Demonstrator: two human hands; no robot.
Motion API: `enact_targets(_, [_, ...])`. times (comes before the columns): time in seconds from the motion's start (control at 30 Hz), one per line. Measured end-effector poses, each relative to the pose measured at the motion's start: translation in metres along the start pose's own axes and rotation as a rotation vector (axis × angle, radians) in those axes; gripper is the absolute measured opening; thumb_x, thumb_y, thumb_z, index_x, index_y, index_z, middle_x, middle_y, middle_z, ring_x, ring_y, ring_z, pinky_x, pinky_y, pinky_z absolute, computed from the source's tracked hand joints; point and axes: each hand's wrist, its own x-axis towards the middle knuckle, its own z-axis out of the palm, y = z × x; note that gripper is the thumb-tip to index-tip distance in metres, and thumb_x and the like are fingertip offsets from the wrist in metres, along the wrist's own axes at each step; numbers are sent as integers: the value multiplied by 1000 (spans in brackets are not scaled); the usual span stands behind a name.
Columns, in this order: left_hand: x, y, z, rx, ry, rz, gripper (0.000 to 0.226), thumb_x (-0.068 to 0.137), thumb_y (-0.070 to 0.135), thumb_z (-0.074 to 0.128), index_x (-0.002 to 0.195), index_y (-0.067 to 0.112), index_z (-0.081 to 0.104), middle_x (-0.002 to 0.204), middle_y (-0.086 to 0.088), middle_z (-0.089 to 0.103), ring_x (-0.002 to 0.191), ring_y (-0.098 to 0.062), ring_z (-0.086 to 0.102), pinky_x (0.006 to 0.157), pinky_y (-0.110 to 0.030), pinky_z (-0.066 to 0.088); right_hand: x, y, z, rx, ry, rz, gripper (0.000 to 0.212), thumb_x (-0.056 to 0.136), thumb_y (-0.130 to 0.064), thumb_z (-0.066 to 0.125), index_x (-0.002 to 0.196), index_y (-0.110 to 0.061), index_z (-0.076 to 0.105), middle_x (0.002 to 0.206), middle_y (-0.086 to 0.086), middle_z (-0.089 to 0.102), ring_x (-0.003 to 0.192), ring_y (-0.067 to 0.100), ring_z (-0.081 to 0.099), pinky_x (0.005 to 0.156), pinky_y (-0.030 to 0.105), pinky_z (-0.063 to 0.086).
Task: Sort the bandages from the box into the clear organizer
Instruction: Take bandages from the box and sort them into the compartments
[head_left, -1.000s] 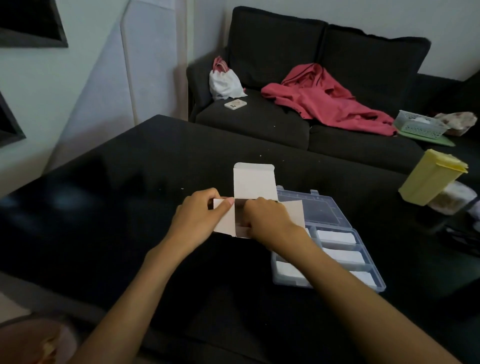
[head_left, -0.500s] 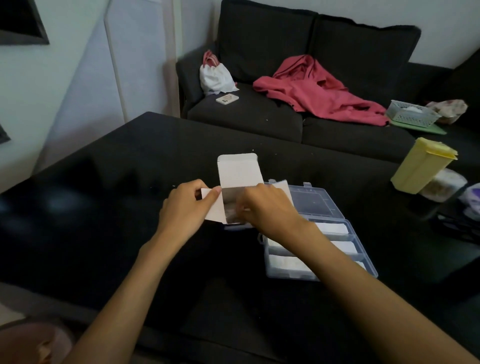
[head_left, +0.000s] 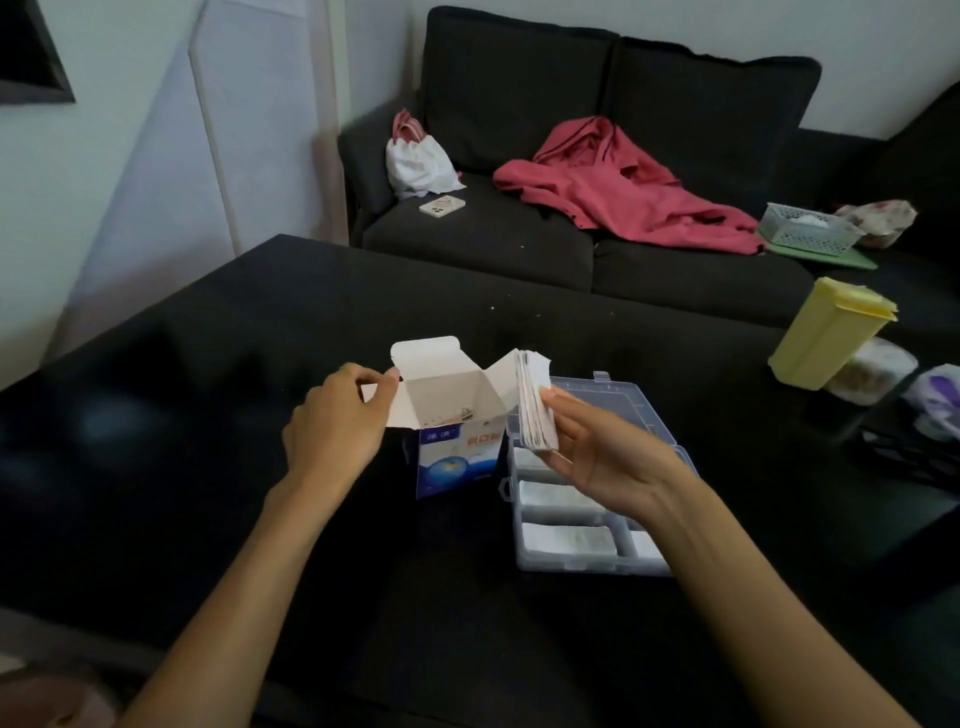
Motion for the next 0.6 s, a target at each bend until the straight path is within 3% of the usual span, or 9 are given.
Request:
enact_targets(0.07, [-10,10,-5,12,199,141,38,92,48,46,120,23,53,116,0,58,106,-19,54,78,-30,43,-6,0,-3,88,-33,25,17,87,-16,60,103,-16,66,102,11,69,87,18,66,65,26,57])
enact_targets(0.13, [-28,28,-9,-119,333,315,28,90,46,47,106,25,56,100,10,54,92,-8,51,71,-18,38,-11,-1,-6,79,-12,-12,12,88,-17,60,99,-20,66,102,9,67,90,18,64,64,25,58])
enact_targets(0.2, [-51,49,-8,-309,162,371,23,87,49,48,95,30,58,82,19,53,76,1,55,62,-13,42,-13,2,-11,-77,63,-148,13,87,-19,62,98,-25,64,106,5,65,96,18,62,65,25,55])
enact_targets(0.27, [-70,63,2,-492,-154,372,21,84,46,57,101,35,62,86,23,61,79,7,61,71,-14,51,-14,7,-19,-260,132,-389,18,84,-21,64,100,-29,64,105,-2,67,95,14,65,69,23,56])
enact_targets(0.33, [-76,67,10,-616,-366,396,32,82,34,68,114,33,62,102,21,66,90,5,64,81,-14,51,-17,12,-25,-488,173,-760,25,81,-21,65,106,-24,66,103,-8,69,95,6,66,75,18,54])
enact_targets(0.4, [-72,68,11,-739,-450,365,38,80,21,72,115,32,61,104,16,68,94,0,65,77,-15,53,-17,15,-40,-837,145,-1183,28,84,-24,62,111,-20,63,108,-8,67,101,2,64,84,14,50])
enact_targets(0.47, [-68,67,11,-844,-542,306,37,79,11,71,110,30,63,101,13,69,93,-1,67,70,-13,52,-17,21,-56,-1245,88,-1491,29,89,-28,57,116,-16,60,117,-3,62,110,7,59,95,18,46])
enact_targets(0.53, [-67,67,10,-881,-631,289,35,80,7,69,106,30,65,101,10,70,92,-3,68,70,-14,52,-18,25,-70,-1473,95,-1605,32,89,-29,58,118,-16,58,123,0,56,118,10,53,102,20,41])
enact_targets(0.6, [-70,67,10,-896,-699,302,35,80,6,68,106,29,65,104,6,71,95,-7,68,74,-17,54,-20,28,-78,-1530,121,-1634,34,89,-30,59,120,-16,57,126,0,54,121,11,51,104,20,40])
